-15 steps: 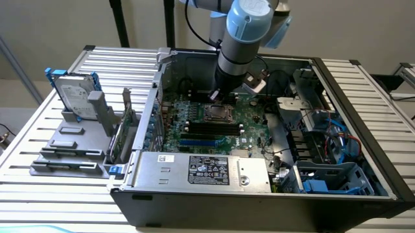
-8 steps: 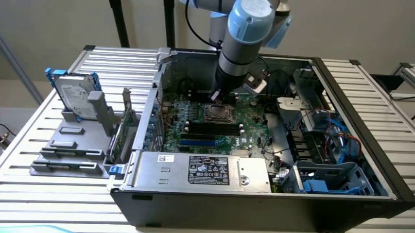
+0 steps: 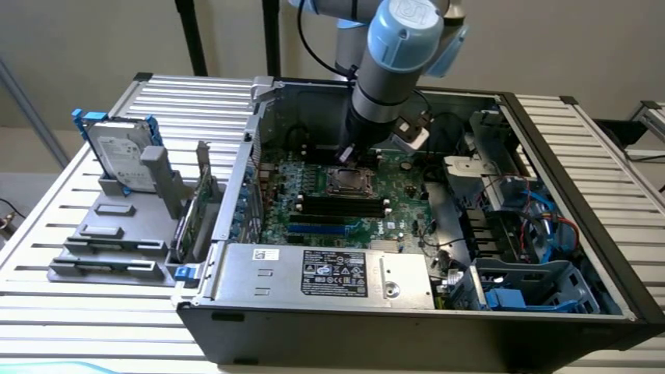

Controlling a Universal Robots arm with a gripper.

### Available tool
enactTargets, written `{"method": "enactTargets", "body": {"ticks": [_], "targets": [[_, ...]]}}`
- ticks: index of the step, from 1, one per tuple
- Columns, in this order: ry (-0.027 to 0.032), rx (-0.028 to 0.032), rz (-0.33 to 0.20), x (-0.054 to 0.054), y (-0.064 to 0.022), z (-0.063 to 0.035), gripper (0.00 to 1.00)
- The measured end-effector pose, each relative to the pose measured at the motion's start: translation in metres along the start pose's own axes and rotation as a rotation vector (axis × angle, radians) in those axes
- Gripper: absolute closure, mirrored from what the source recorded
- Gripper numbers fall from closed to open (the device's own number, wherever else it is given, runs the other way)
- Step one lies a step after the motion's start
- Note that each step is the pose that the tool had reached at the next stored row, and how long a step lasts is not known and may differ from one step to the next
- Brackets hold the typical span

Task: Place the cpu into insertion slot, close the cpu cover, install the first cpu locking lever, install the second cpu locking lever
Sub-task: 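Install the first cpu locking lever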

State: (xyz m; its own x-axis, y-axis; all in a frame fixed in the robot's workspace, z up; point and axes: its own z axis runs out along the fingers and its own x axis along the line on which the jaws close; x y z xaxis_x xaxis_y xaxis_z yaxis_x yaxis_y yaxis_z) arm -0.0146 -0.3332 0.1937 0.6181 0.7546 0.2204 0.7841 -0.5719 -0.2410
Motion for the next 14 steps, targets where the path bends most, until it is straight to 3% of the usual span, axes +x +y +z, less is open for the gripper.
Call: {"method": "enactTargets", "body": {"ticks": [9,14], "targets": [[0.0015,0.0151,-0.033,0.0024,0.0043,0.0001,0.89],[0.0065,0.0225,-0.042,0.0004,0.0067,0.001,0.89]]}}
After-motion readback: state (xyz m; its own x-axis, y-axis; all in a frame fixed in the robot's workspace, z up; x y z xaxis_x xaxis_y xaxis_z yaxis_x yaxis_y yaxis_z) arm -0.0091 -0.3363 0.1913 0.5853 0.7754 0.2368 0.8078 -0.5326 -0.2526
